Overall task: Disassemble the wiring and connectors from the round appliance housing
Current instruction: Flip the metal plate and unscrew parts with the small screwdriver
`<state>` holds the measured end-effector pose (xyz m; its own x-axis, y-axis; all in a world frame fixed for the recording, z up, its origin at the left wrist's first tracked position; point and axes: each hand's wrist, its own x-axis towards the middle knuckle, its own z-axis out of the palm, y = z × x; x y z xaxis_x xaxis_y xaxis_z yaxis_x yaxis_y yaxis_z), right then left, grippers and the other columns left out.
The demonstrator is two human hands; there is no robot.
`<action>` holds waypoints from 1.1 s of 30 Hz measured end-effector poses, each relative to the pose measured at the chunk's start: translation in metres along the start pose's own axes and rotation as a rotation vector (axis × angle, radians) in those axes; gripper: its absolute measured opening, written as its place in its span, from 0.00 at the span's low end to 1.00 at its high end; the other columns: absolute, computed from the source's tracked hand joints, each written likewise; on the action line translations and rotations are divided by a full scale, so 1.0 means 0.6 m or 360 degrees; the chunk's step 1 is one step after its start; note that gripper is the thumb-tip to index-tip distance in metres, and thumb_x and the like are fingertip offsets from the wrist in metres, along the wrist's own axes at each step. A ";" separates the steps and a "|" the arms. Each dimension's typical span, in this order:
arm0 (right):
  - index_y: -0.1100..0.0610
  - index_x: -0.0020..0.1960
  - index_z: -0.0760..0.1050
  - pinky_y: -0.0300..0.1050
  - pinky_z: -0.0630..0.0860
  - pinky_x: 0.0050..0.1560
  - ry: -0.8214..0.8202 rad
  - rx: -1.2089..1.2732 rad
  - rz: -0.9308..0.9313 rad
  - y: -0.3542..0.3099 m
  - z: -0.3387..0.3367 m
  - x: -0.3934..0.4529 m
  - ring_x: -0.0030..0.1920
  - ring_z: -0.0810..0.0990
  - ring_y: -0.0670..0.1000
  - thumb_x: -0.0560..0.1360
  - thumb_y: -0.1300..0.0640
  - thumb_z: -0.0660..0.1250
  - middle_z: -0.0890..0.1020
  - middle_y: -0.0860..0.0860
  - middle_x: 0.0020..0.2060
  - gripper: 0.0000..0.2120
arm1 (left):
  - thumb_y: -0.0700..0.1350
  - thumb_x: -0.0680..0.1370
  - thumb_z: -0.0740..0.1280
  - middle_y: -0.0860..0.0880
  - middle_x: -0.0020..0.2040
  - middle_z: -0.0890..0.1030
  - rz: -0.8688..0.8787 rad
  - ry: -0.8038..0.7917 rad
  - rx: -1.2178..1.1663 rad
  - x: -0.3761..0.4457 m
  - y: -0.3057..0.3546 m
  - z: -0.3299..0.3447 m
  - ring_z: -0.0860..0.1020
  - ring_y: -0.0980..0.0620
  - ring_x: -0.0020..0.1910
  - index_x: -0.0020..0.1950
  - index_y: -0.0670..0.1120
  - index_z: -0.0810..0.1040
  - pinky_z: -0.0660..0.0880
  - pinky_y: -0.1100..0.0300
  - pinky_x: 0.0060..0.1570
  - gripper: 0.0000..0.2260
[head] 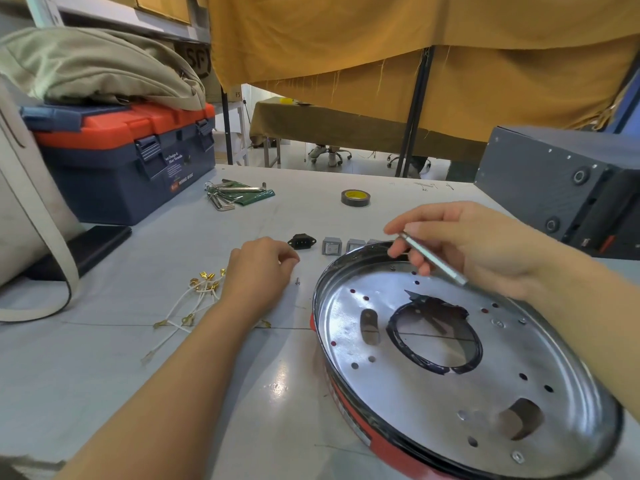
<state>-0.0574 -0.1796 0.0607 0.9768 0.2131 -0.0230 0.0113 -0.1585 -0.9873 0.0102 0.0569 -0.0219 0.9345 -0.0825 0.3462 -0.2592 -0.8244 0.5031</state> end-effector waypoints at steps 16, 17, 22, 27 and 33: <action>0.58 0.47 0.85 0.42 0.79 0.40 0.0070 -0.0214 0.0165 0.019 -0.036 0.000 0.32 0.77 0.47 0.75 0.44 0.62 0.80 0.53 0.33 0.20 | 0.35 0.78 0.62 0.55 0.48 0.84 0.0150 -0.0540 -0.1432 -0.033 0.065 -0.002 0.82 0.58 0.47 0.53 0.49 0.83 0.75 0.70 0.44 0.14; 0.58 0.46 0.85 0.42 0.78 0.41 0.0105 -0.0285 0.0166 0.017 -0.034 0.003 0.32 0.76 0.47 0.78 0.46 0.61 0.80 0.52 0.32 0.19 | 0.35 0.77 0.61 0.55 0.47 0.84 0.0138 -0.0536 -0.1420 -0.033 0.066 -0.002 0.82 0.58 0.46 0.53 0.49 0.83 0.75 0.71 0.43 0.14; 0.62 0.41 0.77 0.44 0.78 0.40 0.0235 -0.0342 0.0090 0.012 -0.012 0.017 0.29 0.76 0.50 0.76 0.63 0.67 0.82 0.56 0.30 0.05 | 0.35 0.77 0.63 0.53 0.43 0.85 0.0057 -0.0464 -0.1411 -0.032 0.067 -0.002 0.81 0.59 0.41 0.50 0.47 0.84 0.75 0.70 0.40 0.12; 0.62 0.35 0.74 0.37 0.78 0.30 0.0359 -0.0300 0.0065 0.029 -0.011 0.029 0.23 0.75 0.48 0.75 0.65 0.68 0.81 0.57 0.26 0.10 | 0.35 0.77 0.64 0.52 0.40 0.84 0.0107 -0.0461 -0.1397 -0.034 0.067 -0.001 0.80 0.60 0.38 0.47 0.45 0.83 0.75 0.70 0.38 0.09; 0.64 0.37 0.74 0.34 0.77 0.29 0.0436 -0.0283 0.0098 0.053 -0.010 0.034 0.24 0.76 0.48 0.75 0.64 0.68 0.81 0.57 0.26 0.08 | 0.36 0.77 0.64 0.50 0.40 0.84 0.0120 -0.0452 -0.1356 -0.035 0.069 -0.001 0.80 0.59 0.37 0.47 0.45 0.83 0.75 0.69 0.37 0.09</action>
<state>-0.0358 -0.1860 0.0298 0.9977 -0.0658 -0.0148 -0.0360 -0.3342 -0.9418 -0.0204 0.0250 -0.0078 0.9034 -0.3479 0.2505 -0.3097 -0.1257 0.9425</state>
